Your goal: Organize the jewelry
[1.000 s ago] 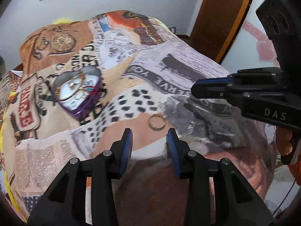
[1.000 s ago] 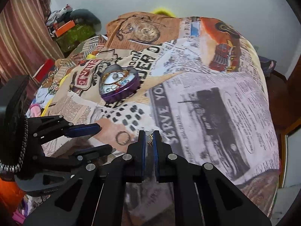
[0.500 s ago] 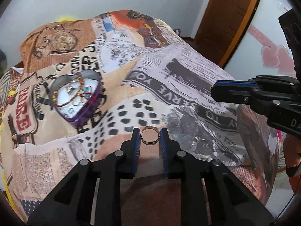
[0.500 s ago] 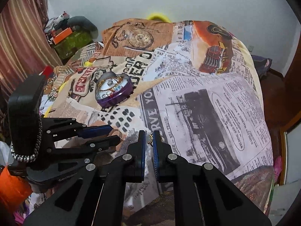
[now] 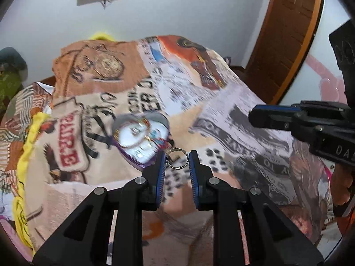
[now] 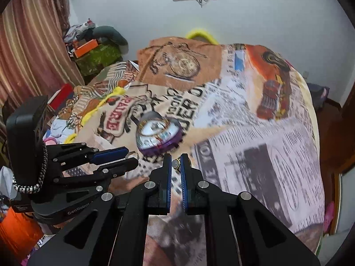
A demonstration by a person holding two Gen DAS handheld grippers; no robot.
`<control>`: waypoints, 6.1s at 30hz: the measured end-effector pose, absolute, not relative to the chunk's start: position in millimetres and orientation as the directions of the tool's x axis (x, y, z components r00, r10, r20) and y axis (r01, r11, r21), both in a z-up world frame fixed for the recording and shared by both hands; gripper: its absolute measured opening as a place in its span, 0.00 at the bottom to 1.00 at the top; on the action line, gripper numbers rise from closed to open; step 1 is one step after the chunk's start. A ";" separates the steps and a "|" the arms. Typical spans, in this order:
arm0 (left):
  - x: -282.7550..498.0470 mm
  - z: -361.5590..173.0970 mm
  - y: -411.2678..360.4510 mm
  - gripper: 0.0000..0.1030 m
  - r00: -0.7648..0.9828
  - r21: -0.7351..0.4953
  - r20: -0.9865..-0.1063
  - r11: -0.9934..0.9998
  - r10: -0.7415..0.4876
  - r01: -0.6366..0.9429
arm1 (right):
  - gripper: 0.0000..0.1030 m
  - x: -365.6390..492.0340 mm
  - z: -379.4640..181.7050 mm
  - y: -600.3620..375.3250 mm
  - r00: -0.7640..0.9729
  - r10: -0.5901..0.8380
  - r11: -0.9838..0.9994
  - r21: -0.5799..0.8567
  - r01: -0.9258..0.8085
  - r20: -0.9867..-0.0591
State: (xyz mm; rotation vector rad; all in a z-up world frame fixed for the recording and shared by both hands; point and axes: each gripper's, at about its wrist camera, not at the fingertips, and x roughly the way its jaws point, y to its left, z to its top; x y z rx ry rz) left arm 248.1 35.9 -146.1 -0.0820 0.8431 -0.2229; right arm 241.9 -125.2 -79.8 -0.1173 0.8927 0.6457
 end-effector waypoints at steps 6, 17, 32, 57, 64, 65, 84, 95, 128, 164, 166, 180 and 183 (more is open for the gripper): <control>259.8 -128.3 57.7 0.20 0.690 -0.151 -0.696 0.980 -0.200 0.131 | 0.07 251.8 -69.2 -101.8 0.464 0.493 0.791 0.155 -0.592 -0.736; 283.9 -141.6 83.4 0.20 0.691 -0.173 -0.699 0.981 -0.185 0.087 | 0.07 278.3 -75.3 -70.3 0.446 0.509 0.775 0.167 -0.609 -0.736; 320.8 -202.3 86.1 0.20 0.589 -0.202 -0.780 0.976 -0.211 0.082 | 0.07 322.0 -137.0 -44.6 0.289 0.477 0.782 0.251 -0.570 -0.830; 279.0 -151.2 87.2 0.29 0.670 -0.136 -0.726 0.988 -0.152 0.076 | 0.31 300.7 -100.6 -53.5 0.387 0.463 0.802 0.191 -0.567 -0.798; 238.5 -93.0 91.7 0.29 0.761 -0.125 -0.638 0.991 -0.117 0.048 | 0.31 265.9 -50.2 -75.6 0.502 0.482 0.813 0.153 -0.561 -0.719; 229.0 -81.2 90.6 0.29 0.779 -0.119 -0.617 0.992 -0.110 0.046 | 0.31 259.5 -42.3 -79.2 0.521 0.484 0.815 0.146 -0.560 -0.703; 35.0 49.9 42.0 0.65 0.991 -0.072 -0.130 0.997 -0.027 0.018 | 0.58 79.1 75.0 -144.7 0.844 0.494 0.866 0.031 -0.499 -0.207; -8.3 42.4 24.6 1.00 0.996 -0.049 -0.071 0.997 0.060 -0.064 | 1.00 47.0 70.3 -147.6 0.917 0.387 0.921 0.000 -0.389 -0.098; -10.7 28.8 24.0 1.00 0.990 -0.085 -0.130 0.994 0.063 -0.074 | 1.00 20.9 60.6 -155.9 0.917 0.374 0.925 -0.020 -0.380 -0.136; 2.4 27.2 20.7 1.00 0.989 -0.095 -0.146 0.995 0.007 -0.021 | 1.00 23.8 64.2 -161.0 0.911 0.383 0.923 0.021 -0.384 -0.155; 3.6 26.6 20.4 1.00 0.989 -0.098 -0.148 0.995 0.008 -0.023 | 1.00 24.3 63.8 -161.6 0.912 0.380 0.924 0.024 -0.382 -0.155; 15.6 19.8 16.7 1.00 0.986 -0.096 -0.169 0.995 -0.001 -0.015 | 1.00 34.5 57.5 -166.3 0.906 0.384 0.923 0.053 -0.381 -0.179; 20.6 17.1 16.1 1.00 0.984 -0.091 -0.178 0.996 -0.005 -0.011 | 1.00 38.0 54.9 -167.0 0.904 0.385 0.923 0.058 -0.381 -0.185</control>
